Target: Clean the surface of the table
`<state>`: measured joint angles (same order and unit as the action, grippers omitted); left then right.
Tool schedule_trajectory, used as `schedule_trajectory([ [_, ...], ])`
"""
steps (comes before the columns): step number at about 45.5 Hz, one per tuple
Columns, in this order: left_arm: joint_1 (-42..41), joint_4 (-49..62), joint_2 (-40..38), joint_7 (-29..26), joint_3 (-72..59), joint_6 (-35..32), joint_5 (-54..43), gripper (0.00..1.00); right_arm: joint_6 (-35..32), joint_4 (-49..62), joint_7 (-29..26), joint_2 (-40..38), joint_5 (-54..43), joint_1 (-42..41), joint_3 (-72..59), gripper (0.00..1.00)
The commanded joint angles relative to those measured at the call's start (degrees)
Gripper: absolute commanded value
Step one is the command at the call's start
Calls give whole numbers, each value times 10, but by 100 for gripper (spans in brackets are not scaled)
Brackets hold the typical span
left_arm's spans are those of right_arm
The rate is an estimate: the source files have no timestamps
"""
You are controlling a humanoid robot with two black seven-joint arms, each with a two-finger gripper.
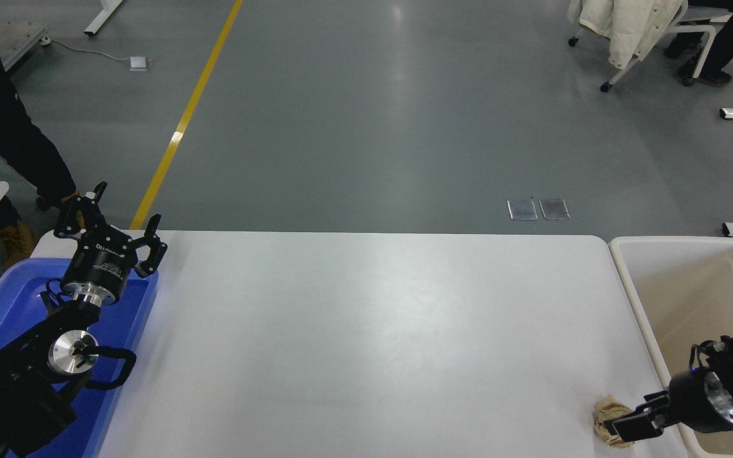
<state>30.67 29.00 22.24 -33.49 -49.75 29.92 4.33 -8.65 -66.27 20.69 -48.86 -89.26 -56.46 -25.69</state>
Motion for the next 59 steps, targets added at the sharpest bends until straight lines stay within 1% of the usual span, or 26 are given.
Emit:
schedule_trajectory([
  [1, 0, 0, 0, 0, 0, 0, 1, 100, 16, 17, 0, 14, 4, 21, 0, 100],
  [10, 0, 0, 0, 0, 0, 0, 1, 100, 21, 32, 0, 29, 9, 26, 0, 100],
  [32, 0, 0, 0, 0, 0, 0, 0, 100, 38, 49, 0, 39, 20, 44, 5, 100],
  [42, 0, 0, 0, 0, 0, 0, 0, 100, 79, 83, 0, 49, 20, 69, 19, 98],
  [46, 0, 0, 0, 0, 0, 0, 0, 100, 81, 84, 0, 49, 19, 74, 15, 97],
  [50, 0, 0, 0, 0, 0, 0, 0, 100, 81, 88, 2, 49, 18, 80, 9, 88],
  [55, 0, 0, 0, 0, 0, 0, 0, 100, 81, 91, 2, 50, 15, 84, 7, 73],
  [56, 0, 0, 0, 0, 0, 0, 0, 100, 81, 91, 2, 50, 15, 84, 7, 68],
  [57, 0, 0, 0, 0, 0, 0, 0, 100, 81, 91, 2, 50, 15, 84, 7, 61],
  [58, 0, 0, 0, 0, 0, 0, 1, 100, 81, 91, 2, 50, 15, 84, 6, 52],
  [59, 0, 0, 0, 0, 0, 0, 0, 100, 80, 91, 2, 50, 15, 85, 6, 40],
])
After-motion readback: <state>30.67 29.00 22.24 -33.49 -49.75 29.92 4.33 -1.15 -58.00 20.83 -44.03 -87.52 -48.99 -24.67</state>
